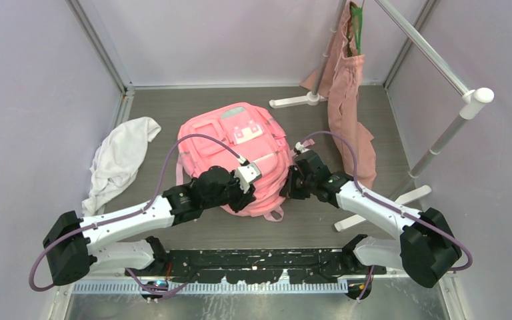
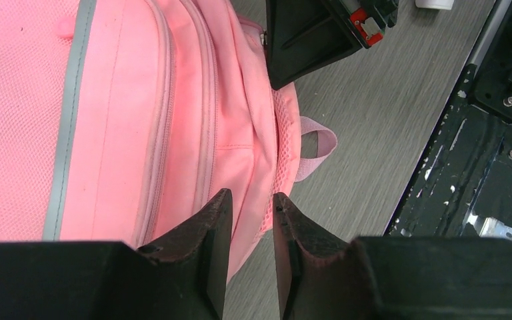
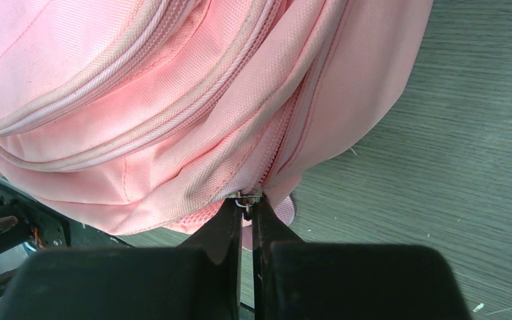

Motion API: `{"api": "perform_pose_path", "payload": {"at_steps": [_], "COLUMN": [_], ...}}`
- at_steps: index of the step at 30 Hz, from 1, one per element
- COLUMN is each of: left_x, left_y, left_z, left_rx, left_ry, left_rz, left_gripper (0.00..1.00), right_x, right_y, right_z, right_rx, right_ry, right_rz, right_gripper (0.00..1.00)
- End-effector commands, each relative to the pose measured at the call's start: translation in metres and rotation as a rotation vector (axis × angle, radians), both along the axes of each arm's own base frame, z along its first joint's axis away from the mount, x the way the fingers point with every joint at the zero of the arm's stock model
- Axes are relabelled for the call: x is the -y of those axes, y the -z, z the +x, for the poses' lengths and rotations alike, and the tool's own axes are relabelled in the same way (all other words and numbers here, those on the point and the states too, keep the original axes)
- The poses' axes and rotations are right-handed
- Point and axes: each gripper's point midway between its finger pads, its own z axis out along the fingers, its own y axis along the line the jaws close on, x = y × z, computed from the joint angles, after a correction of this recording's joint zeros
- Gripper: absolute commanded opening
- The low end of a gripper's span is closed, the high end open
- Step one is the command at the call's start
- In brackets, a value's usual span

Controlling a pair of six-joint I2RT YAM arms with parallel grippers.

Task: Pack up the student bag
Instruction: Zip the student bag at the center of the board.

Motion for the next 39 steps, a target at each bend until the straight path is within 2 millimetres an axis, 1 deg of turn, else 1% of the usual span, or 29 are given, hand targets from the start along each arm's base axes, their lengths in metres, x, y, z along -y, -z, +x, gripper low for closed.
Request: {"api": "perform_pose_path", "payload": {"at_steps": [1,5,10,12,17,21,22,26,29,33,35,39], "left_x": [0.009,0.008,0.012,0.016,0.030,0.044,0.046,0.055,0.054,0.051,0.051,0.051], "left_y": [-0.026,-0.025,-0.021,-0.017,-0.005,0.000,0.001,0.012,0.019,0.013,0.013,0.027], "left_z": [0.003,0.004,0.003,0.001,-0.001,0.000,0.005,0.012,0.027,0.040,0.042,0.044], "left_rx": [0.041,0.047,0.040,0.033,0.038,0.053,0.069,0.096,0.136,0.203,0.217,0.214], "left_ry": [0.024,0.023,0.032,0.043,0.058,0.063,0.041,0.016,-0.044,-0.100,-0.100,-0.089], "left_rz": [-0.059,-0.056,-0.046,-0.036,0.009,0.003,0.005,0.022,0.048,0.050,0.054,0.111], "left_gripper": [0.31,0.33,0.39,0.42,0.44,0.45,0.45,0.46,0.45,0.42,0.42,0.38], "right_x": [-0.001,-0.002,-0.002,-0.003,-0.002,-0.002,-0.001,-0.001,-0.001,-0.001,-0.001,-0.002], "right_y": [-0.017,-0.018,-0.020,-0.021,-0.021,-0.022,-0.023,-0.023,-0.024,-0.026,-0.025,-0.024], "right_z": [0.007,0.007,0.007,0.008,0.007,0.007,0.007,0.008,0.009,0.009,0.009,0.010], "right_rx": [0.069,0.068,0.072,0.073,0.072,0.072,0.072,0.073,0.073,0.076,0.074,0.067], "right_ry": [0.009,0.007,0.001,-0.001,-0.004,-0.005,-0.006,-0.008,-0.012,-0.011,-0.013,-0.018], "right_rz": [0.024,0.028,0.030,0.028,0.025,0.019,0.018,0.010,0.006,0.001,-0.002,-0.004], "right_gripper": [0.01,0.01,0.01,0.01,0.01,0.01,0.01,0.01,0.01,0.01,0.01,0.01]}}
